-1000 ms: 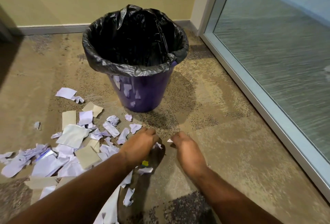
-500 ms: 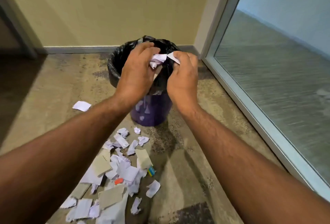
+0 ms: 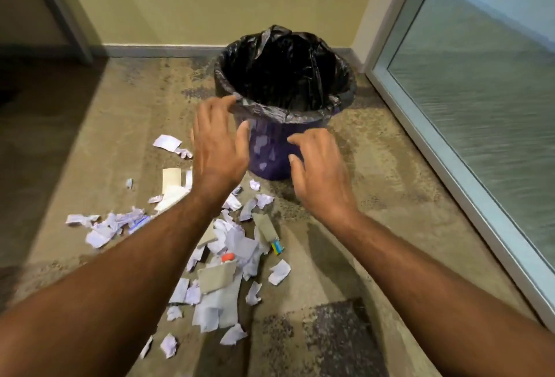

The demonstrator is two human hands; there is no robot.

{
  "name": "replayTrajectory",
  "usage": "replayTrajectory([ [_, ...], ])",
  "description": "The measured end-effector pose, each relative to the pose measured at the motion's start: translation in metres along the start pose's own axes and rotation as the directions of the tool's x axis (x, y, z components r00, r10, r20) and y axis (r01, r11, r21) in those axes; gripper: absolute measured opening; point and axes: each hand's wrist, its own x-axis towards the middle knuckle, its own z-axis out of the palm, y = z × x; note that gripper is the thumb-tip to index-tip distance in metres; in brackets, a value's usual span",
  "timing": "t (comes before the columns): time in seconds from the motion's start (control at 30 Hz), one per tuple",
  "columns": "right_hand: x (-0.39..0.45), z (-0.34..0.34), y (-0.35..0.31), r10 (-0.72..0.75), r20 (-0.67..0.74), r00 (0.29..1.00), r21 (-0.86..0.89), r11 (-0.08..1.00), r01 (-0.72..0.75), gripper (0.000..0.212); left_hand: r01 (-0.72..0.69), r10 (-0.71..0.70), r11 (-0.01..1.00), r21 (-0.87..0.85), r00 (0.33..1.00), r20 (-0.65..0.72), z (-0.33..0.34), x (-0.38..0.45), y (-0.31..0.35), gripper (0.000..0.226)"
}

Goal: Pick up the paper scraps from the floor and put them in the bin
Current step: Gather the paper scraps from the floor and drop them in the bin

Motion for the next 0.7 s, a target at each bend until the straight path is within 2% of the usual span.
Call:
replayTrajectory([
  [0.1, -0.049, 0.024, 0.001, -0.019, 0.232, 0.972, -0.028, 0.999, 0.027, 0.027, 0.075, -0.082, 0.992, 0.104, 0.994, 0.071, -0.001, -0.047, -0.03, 0.034],
  [0.17, -0.072, 0.039, 0.004, 0.029, 0.441, 0.897, -0.075, 0.997, 0.005, 0.041, 0.115, -0.149, 0.983, 0.143, 0.956, 0.251, -0.001, -0.074, -0.048, 0.031],
  [0.2, -0.082, 0.046, 0.006, 0.079, 0.55, 0.832, -0.093, 0.995, -0.033, 0.056, 0.158, -0.205, 0.975, 0.156, 0.909, 0.362, -0.002, -0.084, -0.055, 0.034],
  [0.27, -0.096, 0.057, 0.011, 0.182, 0.734, 0.655, -0.133, 0.983, -0.125, 0.088, 0.221, -0.313, 0.949, 0.226, 0.75, 0.583, -0.003, -0.102, -0.069, 0.052],
  [0.33, -0.105, 0.065, 0.014, 0.218, 0.84, 0.496, -0.188, 0.976, -0.11, 0.117, 0.166, -0.358, 0.932, 0.321, 0.555, 0.751, -0.004, -0.116, -0.08, 0.086],
  [0.4, -0.114, 0.072, 0.014, 0.224, 0.885, 0.408, -0.232, 0.972, -0.03, 0.133, 0.046, -0.386, 0.914, 0.403, 0.405, 0.829, -0.005, -0.127, -0.09, 0.118],
  [0.47, -0.122, 0.078, 0.015, 0.25, 0.893, 0.375, -0.262, 0.965, -0.019, 0.14, -0.085, -0.413, 0.883, 0.461, 0.324, 0.851, -0.007, -0.136, -0.099, 0.138],
  [0.57, -0.124, 0.09, 0.019, 0.241, 0.886, 0.395, -0.27, 0.963, 0.02, 0.142, -0.232, -0.438, 0.828, 0.511, 0.303, 0.847, -0.008, -0.146, -0.109, 0.149],
  [0.7, -0.114, 0.107, 0.019, 0.211, 0.888, 0.409, -0.255, 0.965, 0.055, 0.138, -0.214, -0.441, 0.831, 0.514, 0.311, 0.842, -0.001, -0.151, -0.113, 0.15],
])
